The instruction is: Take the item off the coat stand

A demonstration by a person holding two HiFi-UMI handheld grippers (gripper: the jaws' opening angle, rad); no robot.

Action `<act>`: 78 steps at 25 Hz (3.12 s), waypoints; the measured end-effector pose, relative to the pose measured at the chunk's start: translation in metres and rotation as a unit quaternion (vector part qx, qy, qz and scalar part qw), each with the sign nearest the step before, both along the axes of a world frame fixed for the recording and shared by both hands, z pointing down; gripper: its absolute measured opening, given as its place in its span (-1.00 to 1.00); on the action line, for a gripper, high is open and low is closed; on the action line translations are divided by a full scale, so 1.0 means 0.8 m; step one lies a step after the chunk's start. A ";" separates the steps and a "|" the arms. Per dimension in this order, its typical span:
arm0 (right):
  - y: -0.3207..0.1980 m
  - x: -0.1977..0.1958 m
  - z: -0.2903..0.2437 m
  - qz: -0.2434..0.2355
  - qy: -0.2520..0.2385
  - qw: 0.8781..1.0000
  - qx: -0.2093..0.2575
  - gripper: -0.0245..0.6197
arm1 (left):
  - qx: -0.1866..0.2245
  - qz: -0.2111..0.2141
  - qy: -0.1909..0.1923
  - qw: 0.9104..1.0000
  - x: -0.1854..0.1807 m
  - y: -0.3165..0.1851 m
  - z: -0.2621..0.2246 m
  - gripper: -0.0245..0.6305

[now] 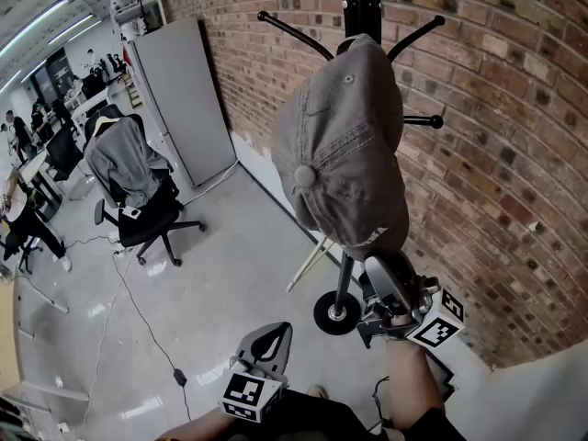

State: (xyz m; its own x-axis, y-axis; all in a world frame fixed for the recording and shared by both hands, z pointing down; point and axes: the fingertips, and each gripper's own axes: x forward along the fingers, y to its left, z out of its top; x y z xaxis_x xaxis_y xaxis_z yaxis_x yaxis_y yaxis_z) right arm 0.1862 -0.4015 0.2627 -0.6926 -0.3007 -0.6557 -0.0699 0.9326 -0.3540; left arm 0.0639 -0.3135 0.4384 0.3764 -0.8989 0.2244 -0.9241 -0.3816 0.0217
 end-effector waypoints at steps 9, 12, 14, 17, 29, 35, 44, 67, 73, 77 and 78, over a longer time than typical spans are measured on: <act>0.021 -0.009 -0.028 0.002 0.004 0.998 0.056 -0.66 | -0.002 -0.005 -0.002 1.000 -0.003 -0.002 0.001 -0.82; 0.036 -0.011 -0.036 0.005 0.012 0.997 0.075 -0.79 | -0.003 -0.010 -0.002 1.000 -0.005 -0.001 0.001 -0.82; 0.044 -0.012 -0.045 0.009 0.015 0.996 0.089 -0.82 | -0.003 -0.013 -0.002 1.000 -0.006 -0.001 -0.001 -0.82; 0.055 -0.009 -0.064 0.011 0.013 0.994 0.110 -0.82 | -0.002 -0.021 0.000 1.000 -0.010 0.000 -0.003 -0.82; 0.085 -0.046 -0.148 -0.057 -0.014 0.985 0.160 -0.82 | 0.002 -0.100 0.008 0.995 -0.056 0.033 -0.009 -0.82; 0.114 -0.093 -0.121 -0.139 -0.022 0.984 0.113 -0.82 | -0.013 -0.158 0.006 0.987 -0.095 0.064 -0.006 -0.82; 0.128 -0.163 0.003 -0.180 0.001 0.983 -0.037 -0.82 | -0.019 -0.165 -0.005 0.986 -0.148 0.076 0.013 -0.82; 0.348 -0.398 0.170 -0.038 0.072 0.969 -0.231 -0.82 | 0.020 -0.094 0.032 0.995 -0.423 0.273 0.018 -0.82; 0.427 -0.457 0.174 0.016 0.086 0.964 -0.251 -0.82 | 0.006 -0.031 0.051 0.998 -0.462 0.336 0.026 -0.82; 0.473 -0.469 0.179 0.039 0.108 0.955 -0.272 -0.82 | -0.015 0.003 0.067 0.998 -0.463 0.363 0.035 -0.82; 0.480 -0.468 0.183 0.043 0.113 0.953 -0.277 -0.82 | -0.014 0.007 0.069 0.997 -0.462 0.370 0.035 -0.82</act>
State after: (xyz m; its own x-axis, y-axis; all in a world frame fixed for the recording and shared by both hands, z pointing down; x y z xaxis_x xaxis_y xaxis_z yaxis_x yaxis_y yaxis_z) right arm -0.1882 -0.0172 0.4094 -0.7538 -0.6203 -0.2170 -0.2706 0.5939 -0.7577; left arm -0.3053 -0.0175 0.4667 0.4188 -0.8870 0.1946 -0.9058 -0.3927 0.1592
